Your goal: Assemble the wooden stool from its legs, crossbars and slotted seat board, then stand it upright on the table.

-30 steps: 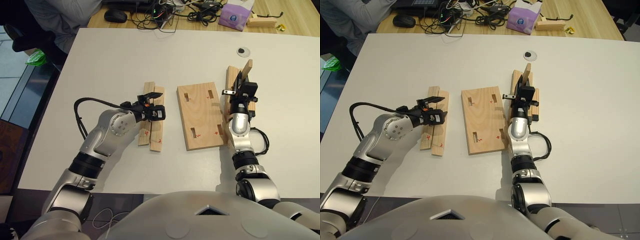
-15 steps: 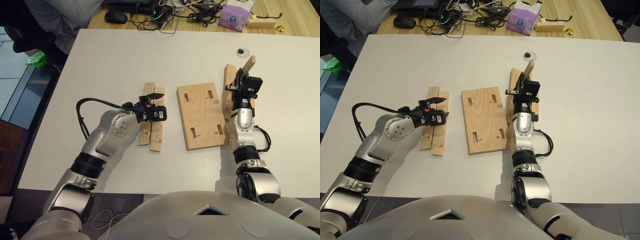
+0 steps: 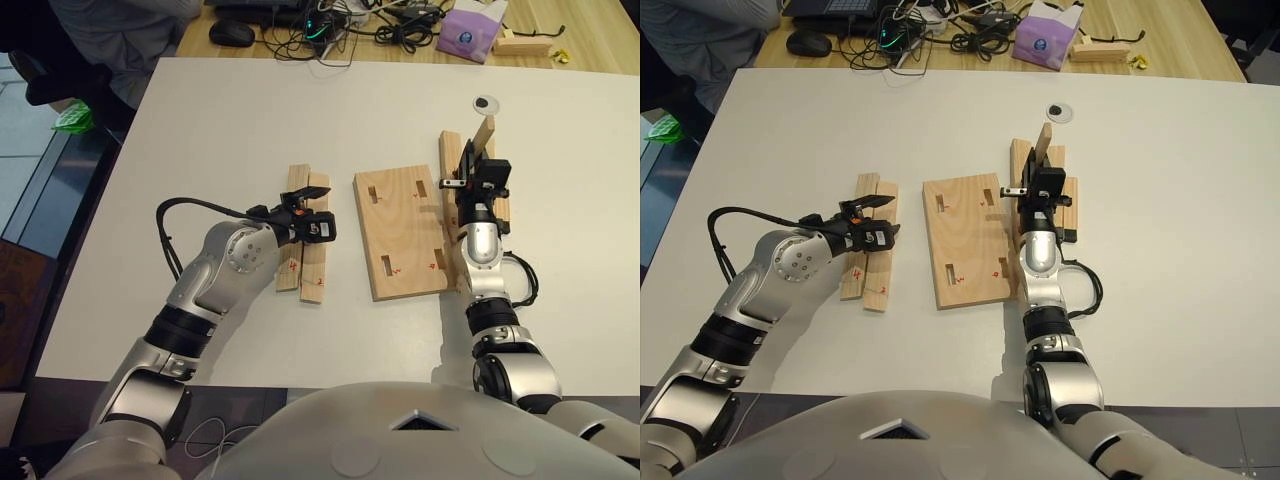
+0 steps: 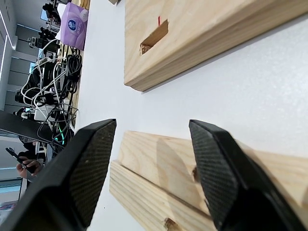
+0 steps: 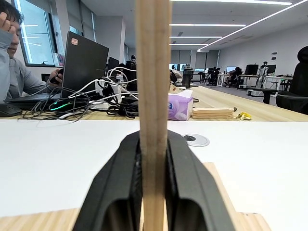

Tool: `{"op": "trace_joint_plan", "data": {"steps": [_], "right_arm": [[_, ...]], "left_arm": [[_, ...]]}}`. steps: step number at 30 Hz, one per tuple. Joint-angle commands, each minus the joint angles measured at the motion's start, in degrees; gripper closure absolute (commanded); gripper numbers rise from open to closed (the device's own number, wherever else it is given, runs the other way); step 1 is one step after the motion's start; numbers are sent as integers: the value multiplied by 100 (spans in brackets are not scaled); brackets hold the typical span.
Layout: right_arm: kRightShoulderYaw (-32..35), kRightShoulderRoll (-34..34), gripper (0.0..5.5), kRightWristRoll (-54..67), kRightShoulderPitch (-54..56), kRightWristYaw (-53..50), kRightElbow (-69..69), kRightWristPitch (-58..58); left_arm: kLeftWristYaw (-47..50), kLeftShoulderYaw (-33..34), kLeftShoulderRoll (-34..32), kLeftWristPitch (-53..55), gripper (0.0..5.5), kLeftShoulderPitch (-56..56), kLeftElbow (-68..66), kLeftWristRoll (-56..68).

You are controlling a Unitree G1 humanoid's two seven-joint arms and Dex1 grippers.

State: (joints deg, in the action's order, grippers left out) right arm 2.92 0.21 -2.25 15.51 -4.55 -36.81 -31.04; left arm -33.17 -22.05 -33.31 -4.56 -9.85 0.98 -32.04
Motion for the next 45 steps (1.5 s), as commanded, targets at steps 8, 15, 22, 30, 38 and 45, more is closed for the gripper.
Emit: {"op": "trace_joint_plan", "data": {"steps": [8, 15, 22, 30, 38, 45], "right_arm": [[-41, 69, 512, -22, -109, -97, 94, -267], [42, 116, 512, 201, -29, 28, 104, -306], [129, 100, 512, 262, 125, 73, -292, -330], [254, 155, 512, 528, 233, 308, -610, -124], [563, 321, 512, 1227, -22, 1019, -1640, 1261], [379, 212, 512, 888, -108, 849, -1405, 1051]], "left_arm": [[-42, -70, -12, 10, 269, 65, -69, -15], [-35, -79, -9, -3, 269, 33, -95, -22], [-52, -74, -41, -34, 269, 17, -104, -8], [-75, -84, -30, -36, 269, 49, -69, -8], [-52, -82, -9, 3, 269, 91, -22, -12], [4, -88, 41, 31, 269, 133, -32, -16]]}}
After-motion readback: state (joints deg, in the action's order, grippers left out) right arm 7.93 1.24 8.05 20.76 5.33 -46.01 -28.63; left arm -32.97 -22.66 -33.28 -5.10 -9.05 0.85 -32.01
